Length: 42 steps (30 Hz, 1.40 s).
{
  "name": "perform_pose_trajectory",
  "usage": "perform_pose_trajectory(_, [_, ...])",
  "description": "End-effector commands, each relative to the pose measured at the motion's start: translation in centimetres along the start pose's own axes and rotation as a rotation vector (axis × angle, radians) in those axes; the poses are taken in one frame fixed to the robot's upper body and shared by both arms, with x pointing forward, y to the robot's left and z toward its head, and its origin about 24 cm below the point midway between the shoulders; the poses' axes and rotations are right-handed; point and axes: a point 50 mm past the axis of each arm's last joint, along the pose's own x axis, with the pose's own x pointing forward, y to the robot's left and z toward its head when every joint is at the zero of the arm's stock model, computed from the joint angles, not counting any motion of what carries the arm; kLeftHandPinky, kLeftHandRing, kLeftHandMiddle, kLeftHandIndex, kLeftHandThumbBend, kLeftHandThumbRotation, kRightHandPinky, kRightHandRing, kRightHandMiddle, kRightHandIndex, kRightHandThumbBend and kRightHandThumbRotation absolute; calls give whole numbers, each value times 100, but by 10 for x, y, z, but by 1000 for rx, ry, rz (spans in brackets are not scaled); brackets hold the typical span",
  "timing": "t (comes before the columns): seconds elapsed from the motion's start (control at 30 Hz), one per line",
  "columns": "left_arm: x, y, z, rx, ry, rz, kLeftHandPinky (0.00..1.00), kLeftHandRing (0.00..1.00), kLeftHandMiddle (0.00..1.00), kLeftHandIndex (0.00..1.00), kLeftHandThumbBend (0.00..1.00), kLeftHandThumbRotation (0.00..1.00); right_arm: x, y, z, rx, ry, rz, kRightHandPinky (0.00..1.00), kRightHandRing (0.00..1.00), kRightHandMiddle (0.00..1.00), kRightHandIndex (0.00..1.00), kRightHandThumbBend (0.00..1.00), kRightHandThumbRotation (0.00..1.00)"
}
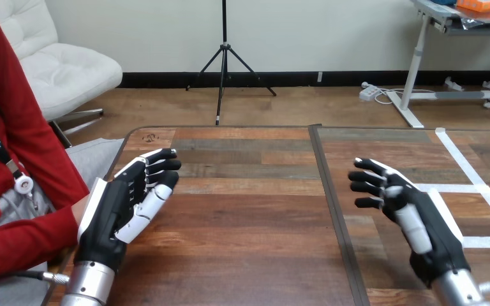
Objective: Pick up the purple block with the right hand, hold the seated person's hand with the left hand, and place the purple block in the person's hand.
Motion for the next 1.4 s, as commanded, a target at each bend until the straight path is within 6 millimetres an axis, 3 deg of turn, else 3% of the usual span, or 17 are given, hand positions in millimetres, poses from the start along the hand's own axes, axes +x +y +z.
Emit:
perform_pose_trajectory(0.0, [12,4,13,-53,-103,56,57,66,67,65,51,72,7,6,2,114,-68,-44,73,77,77,79,100,100])
perform_pose_trajectory(0.37, [13,-2,14,-99,-135,38,45,59,60,59,44,67,5,14,-7,335,-77,-101,69,72,73,75,97,100])
perform_pose_trajectory(0.83, [18,0,14,-119,-123,66,43,57,60,57,38,60,-1,14,-10,367,-75,-113,64,69,72,74,93,100])
perform_pose_trajectory(1.37, [20,-1,13,-124,-121,53,40,55,60,57,41,59,-5,13,-12,407,-75,-131,62,66,70,72,95,100])
